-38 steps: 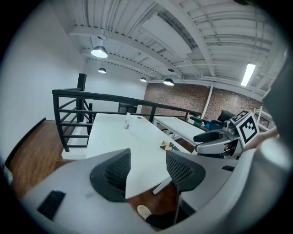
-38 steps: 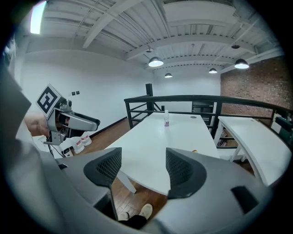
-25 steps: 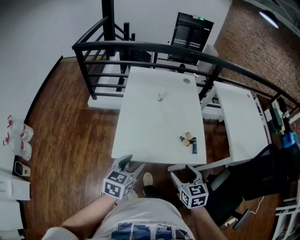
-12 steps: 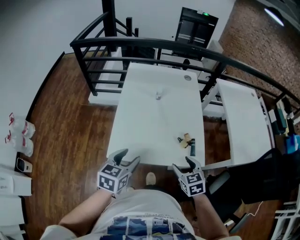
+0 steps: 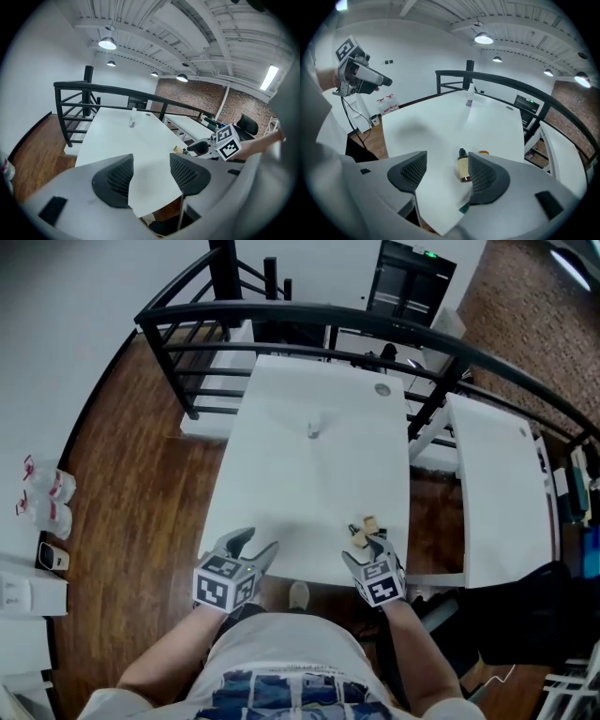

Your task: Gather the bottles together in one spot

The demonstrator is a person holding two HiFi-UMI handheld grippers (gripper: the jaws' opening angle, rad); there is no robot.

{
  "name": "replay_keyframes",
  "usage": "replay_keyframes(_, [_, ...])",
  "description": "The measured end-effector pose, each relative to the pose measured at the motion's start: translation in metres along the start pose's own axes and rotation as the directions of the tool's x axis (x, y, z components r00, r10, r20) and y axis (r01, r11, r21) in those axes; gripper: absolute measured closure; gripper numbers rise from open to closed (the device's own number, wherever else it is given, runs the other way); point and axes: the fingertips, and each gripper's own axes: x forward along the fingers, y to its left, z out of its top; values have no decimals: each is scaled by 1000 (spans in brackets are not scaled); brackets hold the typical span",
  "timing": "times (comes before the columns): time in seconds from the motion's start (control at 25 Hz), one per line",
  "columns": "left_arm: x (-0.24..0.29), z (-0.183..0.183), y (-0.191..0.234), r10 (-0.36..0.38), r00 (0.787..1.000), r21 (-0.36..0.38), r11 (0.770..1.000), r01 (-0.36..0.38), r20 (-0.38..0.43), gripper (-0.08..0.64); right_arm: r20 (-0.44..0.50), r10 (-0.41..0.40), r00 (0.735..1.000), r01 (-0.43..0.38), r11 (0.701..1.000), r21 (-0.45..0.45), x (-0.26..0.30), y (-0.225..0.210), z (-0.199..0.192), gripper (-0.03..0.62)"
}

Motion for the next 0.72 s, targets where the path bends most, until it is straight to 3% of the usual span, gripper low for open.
replay_keyframes(0.32, [29,1,-9,4,999,-13,1000,-5,-40,333,-104,55,993,-59,998,-35,47,-26,-26,311])
replay_keyframes(0.52, [41,4,-13,-1,998,1,1000,1,-66,333,-153,66,986,-73,997,-38,63,-32,-36,366])
replay_keyframes(0.64, [47,7,-15,-9,998,6,1000,9,-68,333,-157,52,986,-60,997,-49,65,-33,-35,446])
replay_keyframes(0.72, [52,8,-17,-22,997,8,1000,23,-70,333,-153,49,987,-58,997,-56,66,-32,-36,446])
